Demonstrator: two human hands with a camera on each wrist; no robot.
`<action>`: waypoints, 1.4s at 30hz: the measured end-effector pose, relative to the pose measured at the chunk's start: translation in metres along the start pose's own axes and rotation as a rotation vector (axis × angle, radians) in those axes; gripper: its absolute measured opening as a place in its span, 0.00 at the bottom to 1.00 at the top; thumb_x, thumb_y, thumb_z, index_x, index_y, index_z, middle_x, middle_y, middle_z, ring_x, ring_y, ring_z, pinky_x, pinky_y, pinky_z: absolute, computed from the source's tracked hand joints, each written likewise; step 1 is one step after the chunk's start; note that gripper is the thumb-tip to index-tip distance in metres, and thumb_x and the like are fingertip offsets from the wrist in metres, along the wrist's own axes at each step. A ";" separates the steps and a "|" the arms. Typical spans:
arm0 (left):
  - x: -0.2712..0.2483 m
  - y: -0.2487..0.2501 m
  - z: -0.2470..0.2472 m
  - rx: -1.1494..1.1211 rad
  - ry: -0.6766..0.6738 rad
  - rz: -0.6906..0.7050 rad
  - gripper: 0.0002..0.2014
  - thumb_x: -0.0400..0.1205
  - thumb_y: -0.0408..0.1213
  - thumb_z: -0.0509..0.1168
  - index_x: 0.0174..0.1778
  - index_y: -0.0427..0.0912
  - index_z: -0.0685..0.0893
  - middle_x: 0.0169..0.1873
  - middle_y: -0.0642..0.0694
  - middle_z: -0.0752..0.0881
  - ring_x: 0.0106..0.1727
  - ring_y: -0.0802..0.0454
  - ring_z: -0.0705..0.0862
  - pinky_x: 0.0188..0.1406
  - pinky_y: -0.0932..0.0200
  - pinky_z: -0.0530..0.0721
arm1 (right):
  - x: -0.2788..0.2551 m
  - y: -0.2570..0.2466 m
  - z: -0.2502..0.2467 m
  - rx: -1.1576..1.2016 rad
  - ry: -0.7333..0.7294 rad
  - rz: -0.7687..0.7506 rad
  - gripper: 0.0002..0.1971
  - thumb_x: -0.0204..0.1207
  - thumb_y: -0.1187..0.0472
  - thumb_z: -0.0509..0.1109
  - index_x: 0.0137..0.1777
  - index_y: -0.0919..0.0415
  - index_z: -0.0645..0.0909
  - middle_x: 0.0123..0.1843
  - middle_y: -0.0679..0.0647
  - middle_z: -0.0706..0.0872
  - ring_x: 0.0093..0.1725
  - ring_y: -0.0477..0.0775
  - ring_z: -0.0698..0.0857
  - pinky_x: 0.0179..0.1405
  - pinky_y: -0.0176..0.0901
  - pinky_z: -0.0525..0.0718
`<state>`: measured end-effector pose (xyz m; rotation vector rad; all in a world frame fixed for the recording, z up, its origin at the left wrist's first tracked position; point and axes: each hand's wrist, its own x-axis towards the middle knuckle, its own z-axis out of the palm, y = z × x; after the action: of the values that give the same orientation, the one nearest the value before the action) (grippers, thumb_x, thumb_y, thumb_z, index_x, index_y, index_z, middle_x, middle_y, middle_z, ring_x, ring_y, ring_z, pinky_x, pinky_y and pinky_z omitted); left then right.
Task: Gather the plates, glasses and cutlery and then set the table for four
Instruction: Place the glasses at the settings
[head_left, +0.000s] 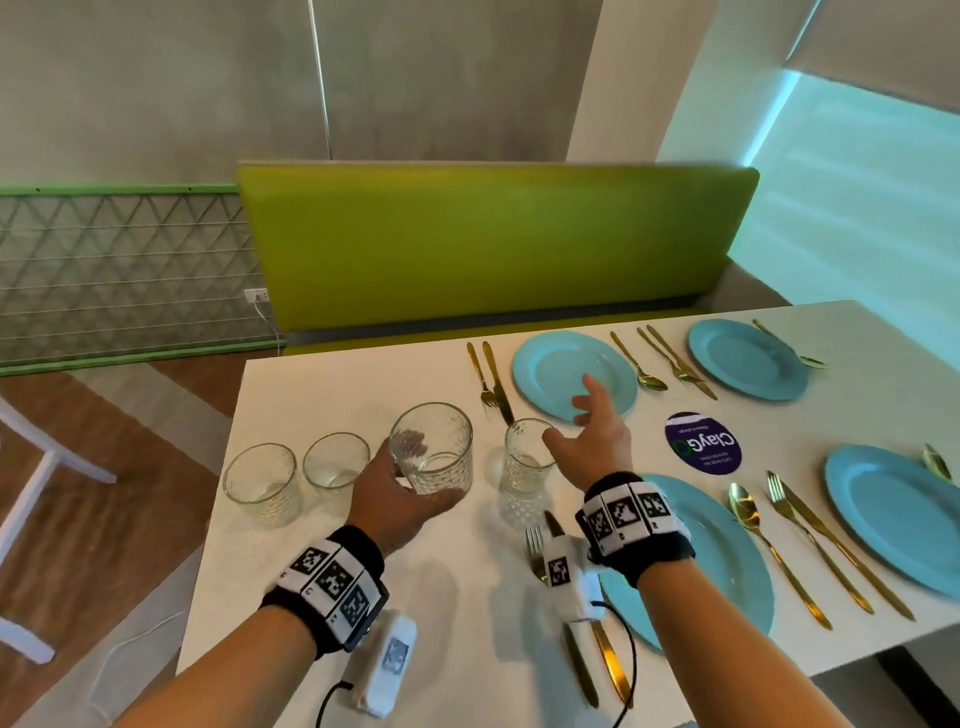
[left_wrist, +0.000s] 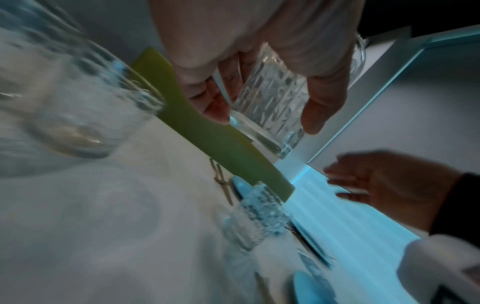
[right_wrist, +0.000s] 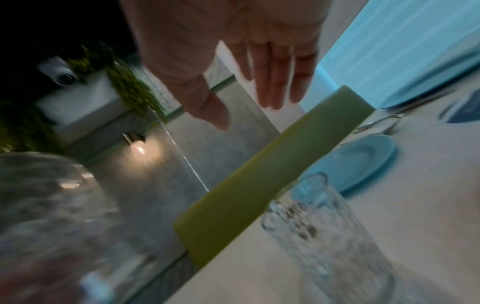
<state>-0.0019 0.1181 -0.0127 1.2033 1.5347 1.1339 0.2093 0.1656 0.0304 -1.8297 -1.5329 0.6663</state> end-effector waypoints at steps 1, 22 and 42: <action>0.002 0.006 0.008 0.006 -0.009 0.011 0.38 0.55 0.36 0.84 0.61 0.48 0.75 0.54 0.48 0.83 0.57 0.49 0.82 0.54 0.57 0.79 | -0.004 -0.007 -0.007 0.018 -0.061 -0.065 0.38 0.70 0.63 0.75 0.79 0.57 0.62 0.64 0.51 0.79 0.58 0.51 0.79 0.60 0.42 0.76; 0.054 0.104 0.181 0.266 -0.212 0.186 0.41 0.67 0.37 0.78 0.74 0.45 0.67 0.59 0.53 0.76 0.57 0.54 0.78 0.50 0.65 0.77 | 0.097 0.101 -0.092 0.363 -0.219 0.189 0.31 0.47 0.52 0.84 0.52 0.50 0.76 0.55 0.56 0.87 0.55 0.56 0.86 0.60 0.48 0.83; 0.066 0.094 0.197 0.244 -0.036 0.132 0.10 0.76 0.30 0.70 0.47 0.49 0.81 0.37 0.56 0.84 0.34 0.66 0.80 0.37 0.86 0.73 | 0.135 0.189 -0.103 0.115 0.075 0.627 0.38 0.61 0.59 0.82 0.70 0.68 0.68 0.64 0.66 0.81 0.63 0.65 0.81 0.58 0.48 0.80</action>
<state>0.1960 0.2233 0.0297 1.4996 1.6200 1.0229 0.4336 0.2625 -0.0399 -2.2217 -0.8355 0.9297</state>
